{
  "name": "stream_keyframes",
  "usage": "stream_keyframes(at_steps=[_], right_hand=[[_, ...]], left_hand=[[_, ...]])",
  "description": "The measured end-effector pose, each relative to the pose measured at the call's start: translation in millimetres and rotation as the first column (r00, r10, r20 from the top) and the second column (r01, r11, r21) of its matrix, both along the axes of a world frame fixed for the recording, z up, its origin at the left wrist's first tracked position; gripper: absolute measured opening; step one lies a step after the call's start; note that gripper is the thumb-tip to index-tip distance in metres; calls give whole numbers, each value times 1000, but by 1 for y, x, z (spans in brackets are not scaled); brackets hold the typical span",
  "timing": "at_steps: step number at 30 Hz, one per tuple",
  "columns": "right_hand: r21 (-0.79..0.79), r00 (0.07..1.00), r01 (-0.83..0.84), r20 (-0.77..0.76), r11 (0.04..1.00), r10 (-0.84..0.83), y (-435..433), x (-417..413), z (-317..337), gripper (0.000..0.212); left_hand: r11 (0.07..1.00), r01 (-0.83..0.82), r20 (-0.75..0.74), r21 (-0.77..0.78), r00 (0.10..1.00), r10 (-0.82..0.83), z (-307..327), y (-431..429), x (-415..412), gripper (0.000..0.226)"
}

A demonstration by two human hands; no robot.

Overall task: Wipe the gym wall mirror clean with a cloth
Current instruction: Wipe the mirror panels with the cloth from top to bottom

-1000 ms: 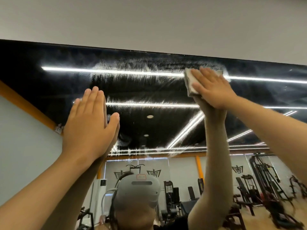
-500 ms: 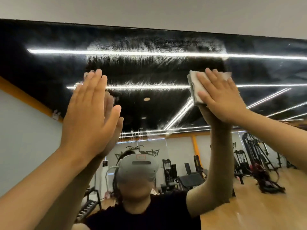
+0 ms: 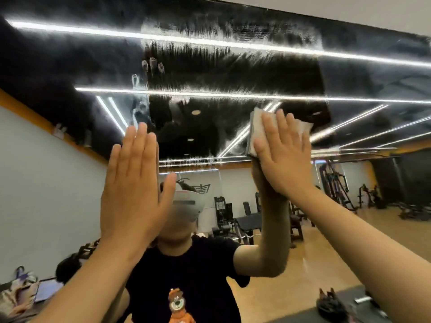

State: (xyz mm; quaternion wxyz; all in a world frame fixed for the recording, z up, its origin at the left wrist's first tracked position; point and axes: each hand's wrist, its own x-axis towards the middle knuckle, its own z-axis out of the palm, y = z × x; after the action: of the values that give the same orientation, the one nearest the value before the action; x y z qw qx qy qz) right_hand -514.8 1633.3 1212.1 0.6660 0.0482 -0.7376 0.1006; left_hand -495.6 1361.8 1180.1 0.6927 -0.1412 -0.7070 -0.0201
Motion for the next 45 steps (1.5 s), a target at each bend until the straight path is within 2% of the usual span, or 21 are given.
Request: stream_keyframes(at_steps=[6,13,16,19,23,26,29,33,36,41,45], right_hand=[[190,997,-46,-48,981,56,-93,3,-3,62],[376,995,-47,-59,925,75,-82,6,-82,59],[419,996,-79,-11,904,92,-69,7,-89,60],[359,995,-99,16,928,100,-52,5,-80,59],[131,997,-40,76,991,31,18,-1,-66,56],[-20,994,-37,104,999,39,75,2,-66,58],[-56,995,-20,94,998,25,93,2,-76,58],[-71,993,-23,110,997,31,85,1,-87,57],[-60,989,-54,133,997,62,84,4,-123,56],[-29,982,-33,184,999,38,69,10,-239,58],[-3,980,-20,197,1000,20,62,9,-303,57]], left_hand=[[997,49,12,-60,999,-49,-1,-5,-2,63],[996,69,-4,-48,998,-70,-2,-4,-1,63],[996,70,11,-49,998,-69,0,-5,0,62],[997,63,21,-52,998,-62,0,-5,0,63],[996,66,9,-58,998,-65,2,-5,0,63],[996,63,-1,-59,998,-63,1,-4,-1,64],[998,45,-3,-49,999,-45,-2,-2,1,64],[994,-13,-15,-112,1000,11,-9,5,8,62],[993,19,65,-113,998,-12,-47,6,17,65],[964,41,157,-262,988,0,-141,10,15,69],[973,23,189,-231,982,22,-157,15,6,70]])
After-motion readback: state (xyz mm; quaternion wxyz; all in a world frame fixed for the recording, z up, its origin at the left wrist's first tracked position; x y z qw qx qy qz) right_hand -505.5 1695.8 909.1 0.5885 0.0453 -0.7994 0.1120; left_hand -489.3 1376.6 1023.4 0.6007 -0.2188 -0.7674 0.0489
